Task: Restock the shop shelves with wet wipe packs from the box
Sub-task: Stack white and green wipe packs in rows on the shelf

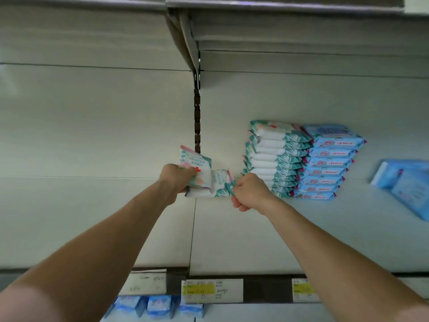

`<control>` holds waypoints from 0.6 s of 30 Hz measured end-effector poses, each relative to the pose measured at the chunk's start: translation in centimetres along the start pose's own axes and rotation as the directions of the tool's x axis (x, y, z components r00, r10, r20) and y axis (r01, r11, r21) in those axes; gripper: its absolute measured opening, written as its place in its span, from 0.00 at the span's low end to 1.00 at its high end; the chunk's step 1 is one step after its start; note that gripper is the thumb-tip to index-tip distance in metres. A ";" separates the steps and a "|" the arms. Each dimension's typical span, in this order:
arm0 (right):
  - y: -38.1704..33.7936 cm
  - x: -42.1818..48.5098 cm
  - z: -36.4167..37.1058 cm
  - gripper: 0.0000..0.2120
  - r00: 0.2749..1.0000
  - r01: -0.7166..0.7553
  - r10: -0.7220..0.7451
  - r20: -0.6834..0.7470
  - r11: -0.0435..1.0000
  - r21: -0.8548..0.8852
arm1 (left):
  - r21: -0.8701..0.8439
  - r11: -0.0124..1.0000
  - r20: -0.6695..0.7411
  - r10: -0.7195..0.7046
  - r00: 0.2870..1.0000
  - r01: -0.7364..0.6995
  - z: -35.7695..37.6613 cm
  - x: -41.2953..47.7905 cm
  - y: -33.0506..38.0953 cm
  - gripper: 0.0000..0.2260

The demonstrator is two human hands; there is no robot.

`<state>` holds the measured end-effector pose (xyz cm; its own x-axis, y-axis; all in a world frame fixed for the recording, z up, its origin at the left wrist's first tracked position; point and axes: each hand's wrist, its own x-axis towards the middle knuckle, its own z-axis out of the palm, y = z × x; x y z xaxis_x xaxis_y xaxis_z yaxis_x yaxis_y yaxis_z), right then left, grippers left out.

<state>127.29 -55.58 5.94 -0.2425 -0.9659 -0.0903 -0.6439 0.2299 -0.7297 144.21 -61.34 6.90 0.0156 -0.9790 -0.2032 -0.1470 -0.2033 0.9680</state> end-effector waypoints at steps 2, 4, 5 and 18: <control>0.6 0.7 0.3 0.09 0.998 0.056 -0.061 -0.025 0.984 -0.167 | 0.024 0.999 0.003 0.024 1.000 -0.024 0.7 1.1 -0.6 0.11; 1.3 1.5 0.6 0.07 0.988 0.102 -0.137 -0.073 0.928 -0.358 | 0.044 0.998 0.006 0.047 0.999 -0.047 1.4 2.0 -1.2 0.10; 1.5 1.8 0.8 0.06 0.981 0.114 -0.171 -0.090 0.890 -0.442 | 0.053 0.997 0.008 0.058 0.998 -0.059 1.7 2.4 -1.5 0.09; 1.4 2.1 0.9 0.13 0.924 0.114 -0.333 -0.188 0.710 -0.694 | 0.108 0.985 0.138 0.118 0.983 -0.133 0.8 3.5 -1.3 0.12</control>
<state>126.47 -57.41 4.12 -0.1466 -0.9466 0.2871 -0.9891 0.1356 -0.0581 143.69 -64.51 4.81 -0.1384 -0.9847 -0.1058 -0.2541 -0.0680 0.9648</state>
